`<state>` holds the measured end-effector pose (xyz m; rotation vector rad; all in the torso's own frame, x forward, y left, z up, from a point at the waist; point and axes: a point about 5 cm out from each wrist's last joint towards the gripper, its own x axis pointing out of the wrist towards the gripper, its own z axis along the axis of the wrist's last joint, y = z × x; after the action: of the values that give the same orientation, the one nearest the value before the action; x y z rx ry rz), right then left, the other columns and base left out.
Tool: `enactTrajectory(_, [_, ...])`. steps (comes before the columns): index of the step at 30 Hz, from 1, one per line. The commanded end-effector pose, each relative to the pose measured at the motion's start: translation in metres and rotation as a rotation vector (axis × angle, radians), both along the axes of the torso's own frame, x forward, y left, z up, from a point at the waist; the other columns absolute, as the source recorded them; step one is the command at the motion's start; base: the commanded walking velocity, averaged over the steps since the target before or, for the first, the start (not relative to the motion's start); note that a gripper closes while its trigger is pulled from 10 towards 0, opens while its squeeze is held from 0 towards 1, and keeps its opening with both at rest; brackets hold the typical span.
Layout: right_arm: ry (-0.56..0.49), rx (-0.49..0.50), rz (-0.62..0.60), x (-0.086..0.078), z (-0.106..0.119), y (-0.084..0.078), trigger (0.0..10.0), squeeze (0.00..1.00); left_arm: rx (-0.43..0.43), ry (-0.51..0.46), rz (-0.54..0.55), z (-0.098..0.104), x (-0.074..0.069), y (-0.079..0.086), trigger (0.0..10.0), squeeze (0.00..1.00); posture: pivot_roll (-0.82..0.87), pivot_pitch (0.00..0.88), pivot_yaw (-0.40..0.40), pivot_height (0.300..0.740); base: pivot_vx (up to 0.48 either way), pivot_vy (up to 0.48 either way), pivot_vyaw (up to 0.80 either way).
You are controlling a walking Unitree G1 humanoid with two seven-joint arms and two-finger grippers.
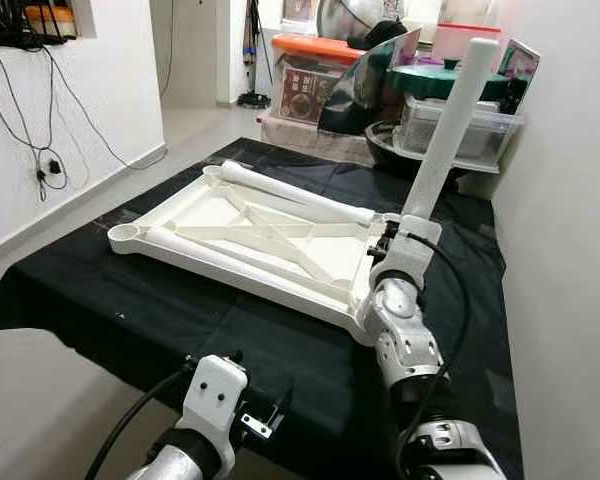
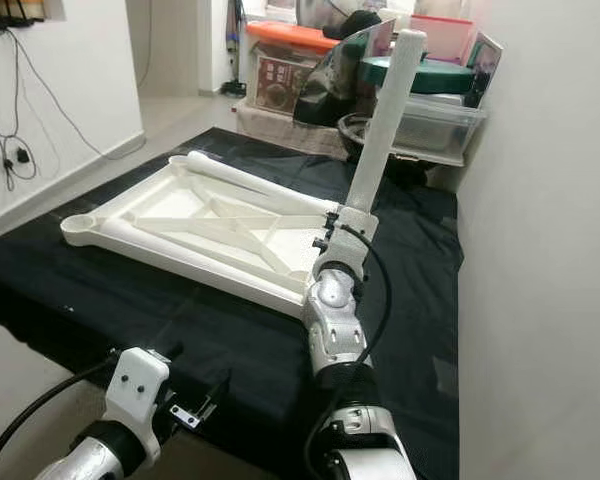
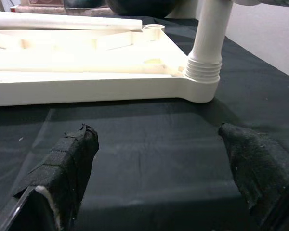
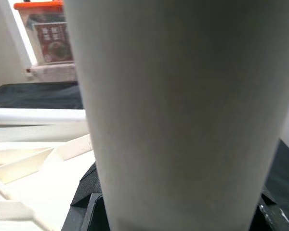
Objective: Building children table
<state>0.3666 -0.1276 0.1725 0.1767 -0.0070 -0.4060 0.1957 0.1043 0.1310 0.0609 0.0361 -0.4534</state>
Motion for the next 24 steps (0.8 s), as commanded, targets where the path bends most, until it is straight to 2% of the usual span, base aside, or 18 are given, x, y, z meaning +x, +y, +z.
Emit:
enactTrajectory(1, [0.082,0.097,-0.057,-0.004,-0.021,-0.005,5.9,0.0,0.01,0.024,-0.005,-0.006,0.0,-0.002,10.0,0.0,0.24,0.011,-0.104,0.74,0.0,0.0,0.0])
enactTrajectory(2, [0.067,0.108,-0.024,-0.003,-0.021,0.002,10.0,0.0,0.008,0.028,-0.006,-0.007,0.0,-0.002,10.0,0.0,0.23,0.003,-0.102,0.74,0.0,0.0,0.0])
enactTrajectory(3, [0.067,0.108,-0.024,-0.003,-0.021,0.002,10.0,0.0,0.008,0.028,-0.006,-0.007,0.0,-0.002,10.0,0.0,0.23,0.003,-0.102,0.74,0.0,0.0,0.0])
enactTrajectory(5, [0.026,0.092,0.1,-0.002,-0.016,0.016,10.0,0.0,0.007,0.033,-0.009,-0.008,0.001,-0.001,10.0,0.0,0.23,0.0,-0.103,0.74,0.0,0.0,0.0])
enactTrajectory(6, [0.006,0.059,0.15,-0.003,-0.014,0.018,10.0,0.09,0.008,0.035,-0.01,-0.009,0.001,-0.001,10.0,0.0,0.23,0.0,-0.099,0.74,0.0,0.0,0.0])
enactTrajectory(9, [-0.004,0.035,0.176,-0.003,-0.013,0.019,10.0,0.09,0.008,0.035,-0.011,-0.009,0.001,-0.001,10.0,0.0,0.23,0.0,-0.099,0.74,0.0,0.0,0.0])
enactTrajectory(10, [-0.028,0.008,0.185,-0.005,-0.011,0.016,10.0,1.0,0.009,0.035,-0.012,-0.01,0.002,-0.001,10.0,0.0,0.22,0.0,-0.1,0.74,0.0,0.0,0.0])
enactTrajectory(13, [-0.057,-0.007,0.183,-0.006,-0.008,0.01,10.0,1.0,0.012,0.035,-0.014,-0.011,0.003,-0.002,10.0,0.0,0.22,0.0,-0.097,0.74,0.0,0.0,0.0])
enactTrajectory(14, [-0.061,-0.031,0.187,-0.004,-0.007,0.005,10.0,0.02,0.014,0.035,-0.015,-0.011,0.003,-0.002,10.0,0.0,0.23,0.0,-0.097,0.74,0.0,0.0,0.0])
enactTrajectory(18, [-0.099,-0.023,0.214,0.0,-0.002,-0.003,10.0,0.0,0.016,0.035,-0.014,-0.012,0.004,-0.001,10.0,0.0,0.22,0.0,-0.097,0.74,0.0,0.0,0.0])
enactTrajectory(19, [-0.168,0.082,0.378,0.004,0.004,-0.005,10.0,0.0,0.019,0.036,-0.015,-0.013,0.005,-0.001,10.0,0.0,0.22,0.0,-0.094,0.74,0.0,0.0,0.0])
enactTrajectory(21, [-0.168,0.082,0.378,0.004,0.004,-0.005,10.0,0.0,0.019,0.036,-0.015,-0.013,0.005,-0.001,10.0,0.0,0.22,0.0,-0.094,0.74,0.0,0.0,0.0])
enactTrajectory(23, [-0.212,0.117,0.512,0.009,0.009,-0.013,10.0,0.0,0.019,0.036,-0.017,-0.014,0.006,-0.001,10.0,0.0,0.22,0.0,-0.095,0.74,0.0,0.0,0.0])
enactTrajectory(24, [-0.212,0.117,0.512,0.009,0.009,-0.013,10.0,0.0,0.019,0.036,-0.017,-0.014,0.006,-0.001,10.0,0.0,0.22,0.0,-0.095,0.74,0.0,0.0,0.0])
